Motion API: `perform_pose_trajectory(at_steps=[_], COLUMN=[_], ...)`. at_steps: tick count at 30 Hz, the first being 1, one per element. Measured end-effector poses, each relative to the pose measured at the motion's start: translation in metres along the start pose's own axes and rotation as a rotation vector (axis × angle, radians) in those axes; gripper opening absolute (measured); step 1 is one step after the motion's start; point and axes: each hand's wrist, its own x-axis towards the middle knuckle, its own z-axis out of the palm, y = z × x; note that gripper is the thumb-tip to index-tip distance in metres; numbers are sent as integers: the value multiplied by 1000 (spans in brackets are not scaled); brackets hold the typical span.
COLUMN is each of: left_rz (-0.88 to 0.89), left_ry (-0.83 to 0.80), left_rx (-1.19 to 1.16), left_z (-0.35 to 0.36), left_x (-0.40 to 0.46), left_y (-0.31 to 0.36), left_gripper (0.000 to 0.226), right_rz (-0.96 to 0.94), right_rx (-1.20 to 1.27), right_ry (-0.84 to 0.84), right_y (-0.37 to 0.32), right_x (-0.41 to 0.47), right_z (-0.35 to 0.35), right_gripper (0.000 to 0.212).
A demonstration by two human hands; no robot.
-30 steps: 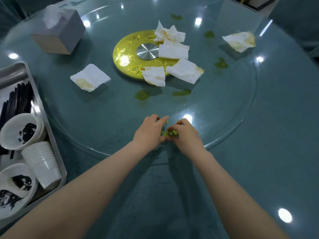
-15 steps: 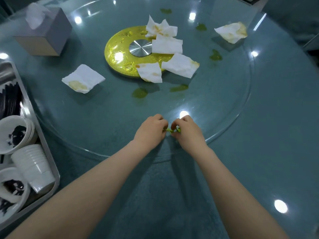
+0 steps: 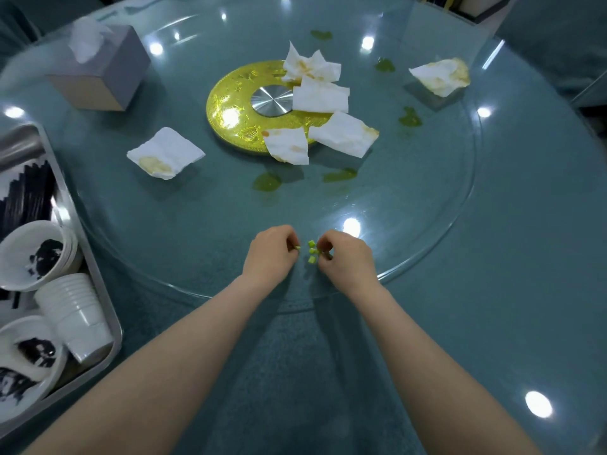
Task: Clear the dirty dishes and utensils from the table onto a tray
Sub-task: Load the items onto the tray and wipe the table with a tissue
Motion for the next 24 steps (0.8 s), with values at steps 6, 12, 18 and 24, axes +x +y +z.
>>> perform_pose_trajectory(at_steps=[6, 12, 18, 24], left_rz=[-267, -414, -444, -508], left_ry=[28, 121, 312, 477], left_rx=[-275, -865, -995, -983], left_z=[-17, -42, -92, -140], left_x=[-3, -28, -77, -145], left_y=[-18, -42, -88, -148], left_gripper=[18, 22, 22, 19], right_rz=[163, 324, 272, 95], right_rx=[279, 615, 816, 858], right_ry=[85, 121, 9, -145], right_y=[-4, -19, -68, -151], right_x=[-1, -7, -17, -38], right_z=[-3, -8, 2, 39], right_gripper=[10, 17, 21, 19])
